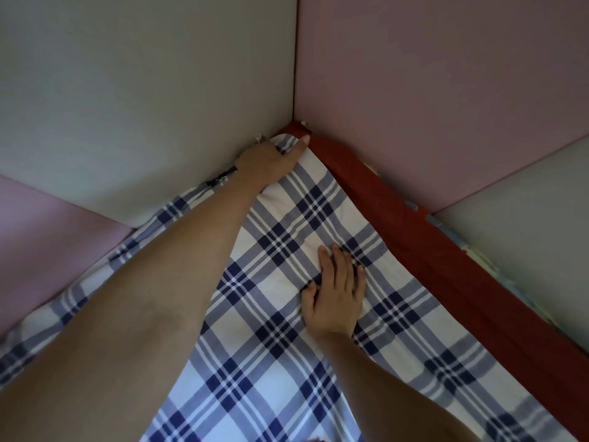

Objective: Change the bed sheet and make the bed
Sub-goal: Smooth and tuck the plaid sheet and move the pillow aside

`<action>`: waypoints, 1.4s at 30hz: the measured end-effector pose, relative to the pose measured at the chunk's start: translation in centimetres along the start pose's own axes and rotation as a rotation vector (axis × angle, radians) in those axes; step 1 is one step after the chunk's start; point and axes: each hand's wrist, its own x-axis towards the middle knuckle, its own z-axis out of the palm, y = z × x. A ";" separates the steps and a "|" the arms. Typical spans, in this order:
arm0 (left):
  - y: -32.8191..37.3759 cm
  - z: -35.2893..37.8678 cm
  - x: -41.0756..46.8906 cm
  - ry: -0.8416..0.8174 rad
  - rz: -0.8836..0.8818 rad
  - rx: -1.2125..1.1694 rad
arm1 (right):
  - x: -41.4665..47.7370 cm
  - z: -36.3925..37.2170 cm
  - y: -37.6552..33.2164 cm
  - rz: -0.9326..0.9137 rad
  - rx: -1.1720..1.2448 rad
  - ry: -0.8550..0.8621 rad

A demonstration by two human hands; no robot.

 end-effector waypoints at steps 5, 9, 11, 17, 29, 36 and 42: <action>-1.2 -0.6 0.9 -0.085 -0.065 -0.266 | 0.1 0.2 0.0 -0.007 0.007 0.020; -1.2 -0.7 1.2 -0.198 0.001 -0.209 | 0.2 0.3 0.1 -0.004 0.008 0.033; -0.8 -1.3 0.8 -0.251 0.044 -0.185 | 0.1 0.3 0.0 -0.005 0.013 0.032; 0.4 -3.3 0.4 -0.264 0.119 -0.281 | 0.2 0.1 0.0 -0.001 0.023 0.031; 1.1 0.7 2.6 0.044 0.003 -0.020 | 0.0 0.6 0.1 -0.020 -0.013 0.062; -0.9 1.7 -7.5 0.641 0.253 0.287 | -0.1 0.5 0.0 -0.025 -0.020 0.089; -11.7 0.4 -12.3 0.376 -0.263 0.347 | -0.3 0.6 0.1 -0.055 -0.037 0.098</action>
